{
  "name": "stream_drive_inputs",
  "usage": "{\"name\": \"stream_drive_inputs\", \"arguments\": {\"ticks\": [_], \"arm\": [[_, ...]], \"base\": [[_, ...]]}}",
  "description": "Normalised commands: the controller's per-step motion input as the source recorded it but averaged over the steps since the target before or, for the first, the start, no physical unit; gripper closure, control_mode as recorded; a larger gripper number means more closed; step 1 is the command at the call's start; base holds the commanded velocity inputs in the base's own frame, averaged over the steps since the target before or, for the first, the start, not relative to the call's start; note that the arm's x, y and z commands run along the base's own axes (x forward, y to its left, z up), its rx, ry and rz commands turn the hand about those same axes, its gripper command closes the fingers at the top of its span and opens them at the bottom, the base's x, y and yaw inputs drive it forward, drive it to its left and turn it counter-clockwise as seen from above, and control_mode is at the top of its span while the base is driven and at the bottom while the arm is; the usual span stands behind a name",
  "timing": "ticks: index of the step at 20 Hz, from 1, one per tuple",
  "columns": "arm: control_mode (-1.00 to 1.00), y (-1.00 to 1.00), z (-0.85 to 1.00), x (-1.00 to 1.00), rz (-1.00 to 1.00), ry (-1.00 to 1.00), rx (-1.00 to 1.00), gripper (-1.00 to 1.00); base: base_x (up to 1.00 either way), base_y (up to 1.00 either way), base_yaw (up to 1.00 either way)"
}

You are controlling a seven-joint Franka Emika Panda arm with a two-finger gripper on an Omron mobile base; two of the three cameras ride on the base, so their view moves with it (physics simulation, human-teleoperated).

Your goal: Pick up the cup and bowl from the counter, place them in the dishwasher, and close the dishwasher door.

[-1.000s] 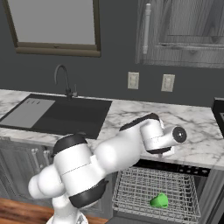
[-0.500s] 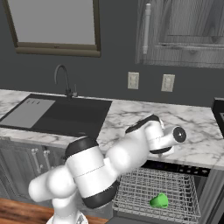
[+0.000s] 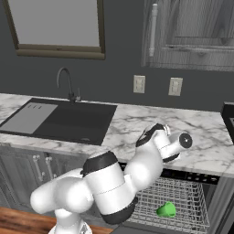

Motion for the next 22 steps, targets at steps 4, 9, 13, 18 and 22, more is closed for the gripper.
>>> {"name": "stream_drive_inputs", "arguments": {"ticks": [4, 9, 13, 18, 22], "arm": [[-1.00, 0.00, -0.20, 0.25, 0.00, 0.00, 0.00, -1.00], [-1.00, -0.07, -0.17, 0.22, 0.00, 0.00, 0.00, -1.00], [-1.00, -0.21, -0.14, 0.18, 0.00, 0.00, 0.00, -1.00], [-1.00, -0.20, -0.17, 0.21, 0.00, 0.00, 0.00, -1.00], [-1.00, -0.08, -0.23, 0.22, 0.00, 0.00, 0.00, 1.00]], "base": [[0.00, 0.00, 0.00], [0.00, 0.00, 0.00], [0.00, 0.00, 0.00], [0.00, 0.00, 0.00], [0.00, 0.00, 0.00]]}}
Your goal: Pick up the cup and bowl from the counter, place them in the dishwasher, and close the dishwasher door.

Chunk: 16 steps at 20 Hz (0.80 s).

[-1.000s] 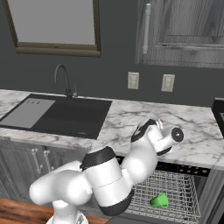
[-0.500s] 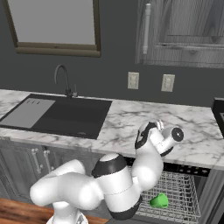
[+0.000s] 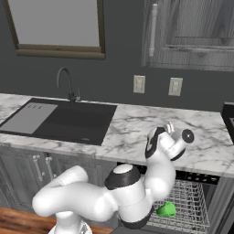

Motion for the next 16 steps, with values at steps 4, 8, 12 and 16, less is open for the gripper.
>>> {"name": "stream_drive_inputs", "arguments": {"ticks": [4, 8, 12, 16], "arm": [[-1.00, -0.09, -0.22, 0.03, 0.00, 0.00, 0.00, 1.00], [-1.00, -0.08, -0.19, 0.00, 0.00, 0.00, 0.00, 1.00], [-1.00, -0.08, -0.06, -0.13, 0.00, 0.00, 0.00, 1.00], [-1.00, -0.23, 0.00, -0.46, 0.00, -0.03, 0.00, 1.00]], "base": [[0.00, 0.00, 0.00], [0.00, 0.00, 0.00], [0.00, 0.00, 0.00], [0.00, 0.00, 0.00]]}}
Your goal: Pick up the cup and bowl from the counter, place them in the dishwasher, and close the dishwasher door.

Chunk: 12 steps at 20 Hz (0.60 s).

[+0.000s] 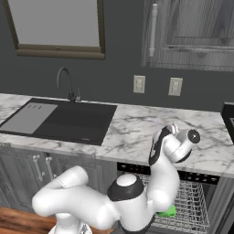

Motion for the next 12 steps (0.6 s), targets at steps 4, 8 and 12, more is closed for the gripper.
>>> {"name": "stream_drive_inputs", "arguments": {"ticks": [4, 8, 12], "arm": [[-1.00, -0.32, 0.00, -0.45, 0.00, -0.03, 0.00, 1.00], [-1.00, -0.37, 0.00, -0.44, 0.00, -0.03, -0.02, 1.00], [-1.00, -0.40, 0.00, -0.32, 0.01, 0.00, -0.04, 1.00]], "base": [[0.00, 0.00, 0.00], [0.00, 0.00, 0.00], [0.00, 0.00, 0.00]]}}
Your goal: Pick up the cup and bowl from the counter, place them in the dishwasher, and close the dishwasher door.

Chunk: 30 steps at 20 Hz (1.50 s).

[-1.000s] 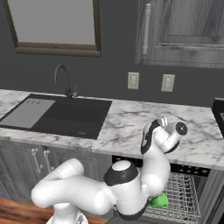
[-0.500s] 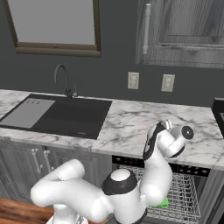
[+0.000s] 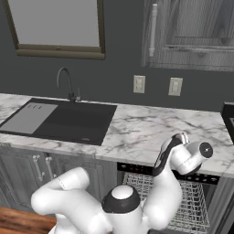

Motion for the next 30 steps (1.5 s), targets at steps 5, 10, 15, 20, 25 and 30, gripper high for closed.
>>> {"name": "stream_drive_inputs", "arguments": {"ticks": [5, 10, 15, 20, 25, 30], "arm": [[-1.00, -0.46, 0.00, -0.25, 0.02, 0.00, -0.03, 1.00], [-1.00, -0.45, 0.00, -0.23, 0.03, 0.00, -0.04, 1.00], [-1.00, -0.44, 0.04, -0.32, 0.01, 0.00, -0.01, 1.00], [-1.00, -0.29, 0.00, -0.42, 0.04, 0.00, -0.01, 1.00], [-1.00, -0.10, -0.03, -0.47, 0.09, 0.00, -0.02, 1.00], [-1.00, 0.00, -0.25, -0.42, 0.12, 0.00, -0.03, 1.00]], "base": [[0.00, 0.00, 0.00], [0.00, 0.00, 0.00], [0.00, 0.00, 0.00], [0.00, 0.00, 0.00], [0.00, 0.00, 0.00], [0.00, 0.00, 0.00]]}}
